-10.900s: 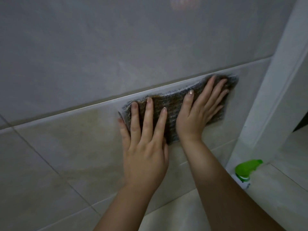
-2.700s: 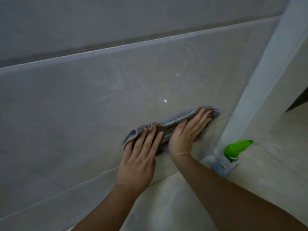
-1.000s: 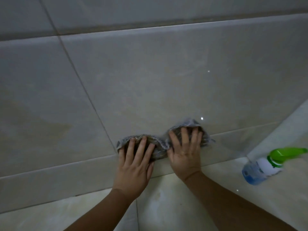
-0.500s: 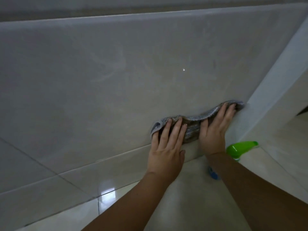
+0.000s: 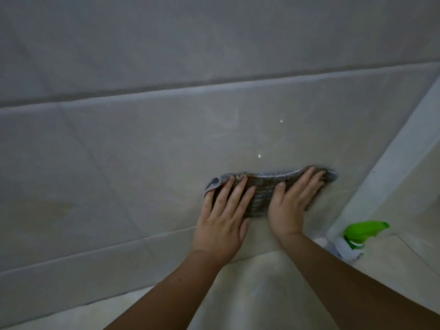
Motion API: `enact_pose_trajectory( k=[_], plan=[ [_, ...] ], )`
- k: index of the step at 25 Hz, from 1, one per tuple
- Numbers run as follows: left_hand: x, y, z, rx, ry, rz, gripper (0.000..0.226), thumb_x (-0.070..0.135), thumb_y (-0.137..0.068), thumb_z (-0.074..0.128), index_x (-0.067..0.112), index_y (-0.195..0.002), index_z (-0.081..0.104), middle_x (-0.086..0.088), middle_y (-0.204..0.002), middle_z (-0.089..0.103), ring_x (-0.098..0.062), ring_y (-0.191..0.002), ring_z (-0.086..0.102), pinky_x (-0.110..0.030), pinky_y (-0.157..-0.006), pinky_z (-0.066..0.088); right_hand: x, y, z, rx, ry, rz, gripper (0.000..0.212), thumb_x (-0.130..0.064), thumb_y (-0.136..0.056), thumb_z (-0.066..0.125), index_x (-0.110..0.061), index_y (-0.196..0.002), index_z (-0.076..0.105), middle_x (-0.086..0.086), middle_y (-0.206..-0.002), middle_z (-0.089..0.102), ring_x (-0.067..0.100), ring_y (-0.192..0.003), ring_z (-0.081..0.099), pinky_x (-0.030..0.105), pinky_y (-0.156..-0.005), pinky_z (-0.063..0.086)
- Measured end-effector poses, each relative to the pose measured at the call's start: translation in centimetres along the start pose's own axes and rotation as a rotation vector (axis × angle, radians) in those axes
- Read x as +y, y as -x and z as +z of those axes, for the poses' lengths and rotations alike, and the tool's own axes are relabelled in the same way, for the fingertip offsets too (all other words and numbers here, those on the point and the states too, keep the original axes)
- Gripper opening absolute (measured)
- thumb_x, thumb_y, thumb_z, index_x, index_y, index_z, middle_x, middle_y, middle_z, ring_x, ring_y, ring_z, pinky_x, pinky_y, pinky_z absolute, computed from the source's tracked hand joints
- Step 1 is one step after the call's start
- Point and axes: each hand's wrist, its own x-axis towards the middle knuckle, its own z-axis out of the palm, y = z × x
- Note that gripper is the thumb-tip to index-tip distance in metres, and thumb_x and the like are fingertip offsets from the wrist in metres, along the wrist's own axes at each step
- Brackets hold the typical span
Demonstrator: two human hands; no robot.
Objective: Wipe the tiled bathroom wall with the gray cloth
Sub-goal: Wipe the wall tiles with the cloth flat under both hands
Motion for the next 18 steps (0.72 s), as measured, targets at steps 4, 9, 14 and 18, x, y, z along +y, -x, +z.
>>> enact_pose_trajectory(
  k=[4, 9, 14, 18],
  plan=[
    [-7.5, 3.8, -3.8, 0.014, -0.041, -0.016, 0.068, 0.045, -0.092, 0.049, 0.023, -0.154, 0.031, -0.002, -0.163, 0.017, -0.026, -0.150, 0.012, -0.048, -0.118, 0.011, -7.2, 4.4, 1.7, -0.039, 0.000, -0.043, 0.076, -0.038, -0.092, 0.031, 0.010, -0.148, 0.013, 0.035, -0.155, 0.004, 0.054, -0.142, 0.003, 0.058, -0.118, 0.009],
    [-16.3, 7.9, -8.9, 0.031, -0.071, -0.093, 0.067, 0.044, -0.090, 0.046, 0.024, -0.152, 0.034, -0.004, -0.163, 0.019, -0.030, -0.150, 0.015, -0.052, -0.117, 0.016, -16.7, 9.9, 2.7, -0.171, -0.025, -0.089, 0.074, -0.039, -0.095, 0.038, 0.005, -0.150, 0.016, 0.031, -0.157, 0.003, 0.052, -0.143, 0.002, 0.058, -0.118, 0.009],
    [-22.8, 12.4, -12.8, 0.006, -0.038, -0.180, 0.065, 0.046, -0.088, 0.041, 0.022, -0.148, 0.041, -0.007, -0.163, 0.019, -0.031, -0.151, 0.014, -0.051, -0.117, 0.016, -22.9, 13.9, 1.9, -0.353, 0.030, -0.270, 0.079, -0.024, -0.096, 0.055, -0.008, -0.153, 0.003, 0.016, -0.161, -0.005, 0.038, -0.148, -0.003, 0.050, -0.121, 0.006],
    [-25.3, 14.3, -13.8, 0.010, 0.056, -0.284, 0.063, 0.043, -0.088, 0.046, 0.024, -0.148, 0.038, -0.004, -0.164, 0.016, -0.032, -0.151, 0.011, -0.055, -0.118, 0.024, -24.5, 15.2, 1.9, -0.399, 0.055, -0.404, 0.072, -0.025, -0.095, 0.055, -0.013, -0.154, 0.016, 0.006, -0.162, -0.005, 0.035, -0.149, -0.002, 0.054, -0.118, 0.012]
  ],
)
